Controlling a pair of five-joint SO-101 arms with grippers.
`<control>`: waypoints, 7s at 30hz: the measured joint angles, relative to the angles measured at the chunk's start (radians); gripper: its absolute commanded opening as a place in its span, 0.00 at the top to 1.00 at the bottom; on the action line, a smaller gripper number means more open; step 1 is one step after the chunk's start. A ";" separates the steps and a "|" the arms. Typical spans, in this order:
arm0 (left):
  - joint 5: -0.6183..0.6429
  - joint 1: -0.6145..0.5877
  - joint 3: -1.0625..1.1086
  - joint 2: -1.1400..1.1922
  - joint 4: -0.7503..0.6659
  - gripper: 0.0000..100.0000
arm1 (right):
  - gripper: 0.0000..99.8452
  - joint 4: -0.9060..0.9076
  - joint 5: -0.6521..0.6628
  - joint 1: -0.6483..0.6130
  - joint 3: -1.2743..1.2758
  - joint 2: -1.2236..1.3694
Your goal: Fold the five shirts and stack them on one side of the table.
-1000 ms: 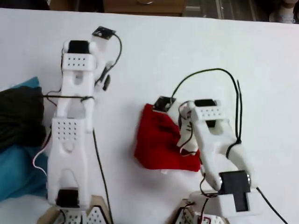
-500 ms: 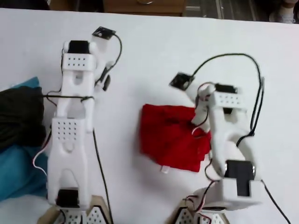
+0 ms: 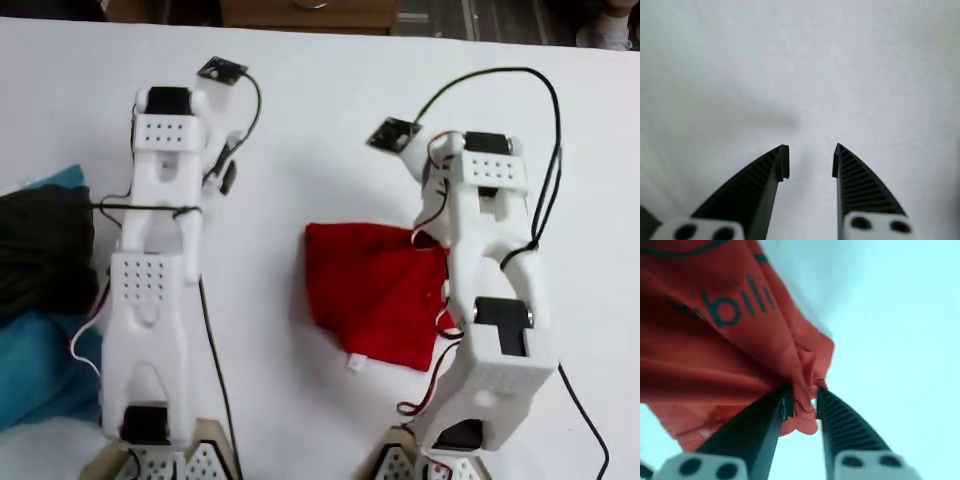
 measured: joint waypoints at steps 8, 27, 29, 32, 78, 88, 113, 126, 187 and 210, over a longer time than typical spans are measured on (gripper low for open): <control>0.000 0.000 0.000 0.000 0.002 0.83 | 0.87 0.176 0.000 -0.015 0.003 -0.072; 0.000 0.000 0.000 0.000 0.002 0.83 | 0.87 -0.249 0.014 -0.057 0.764 -0.348; 0.000 0.000 0.000 0.000 0.002 0.83 | 0.87 -0.210 0.038 -0.054 0.752 -0.359; -0.008 0.000 0.000 0.000 0.002 0.83 | 0.87 -0.110 0.054 -0.049 0.695 -0.384; 0.002 0.477 0.307 -0.152 -0.135 0.83 | 0.90 -0.173 -0.040 0.095 0.514 -0.327; 0.000 0.529 0.305 -0.037 -0.244 0.83 | 0.90 -0.361 0.012 0.104 1.020 -0.701; 0.002 0.334 -0.005 0.008 -0.002 0.83 | 0.97 -0.381 -0.032 0.098 0.502 -0.434; -0.002 0.250 -0.011 0.008 0.000 0.83 | 0.88 -0.187 -0.063 0.087 0.149 -0.061; -0.057 0.026 0.029 0.003 0.002 0.83 | 0.87 -0.209 -0.092 -0.002 0.379 -0.296; -0.057 -0.003 0.029 0.003 0.002 0.83 | 0.87 0.074 -0.064 -0.141 -0.043 0.008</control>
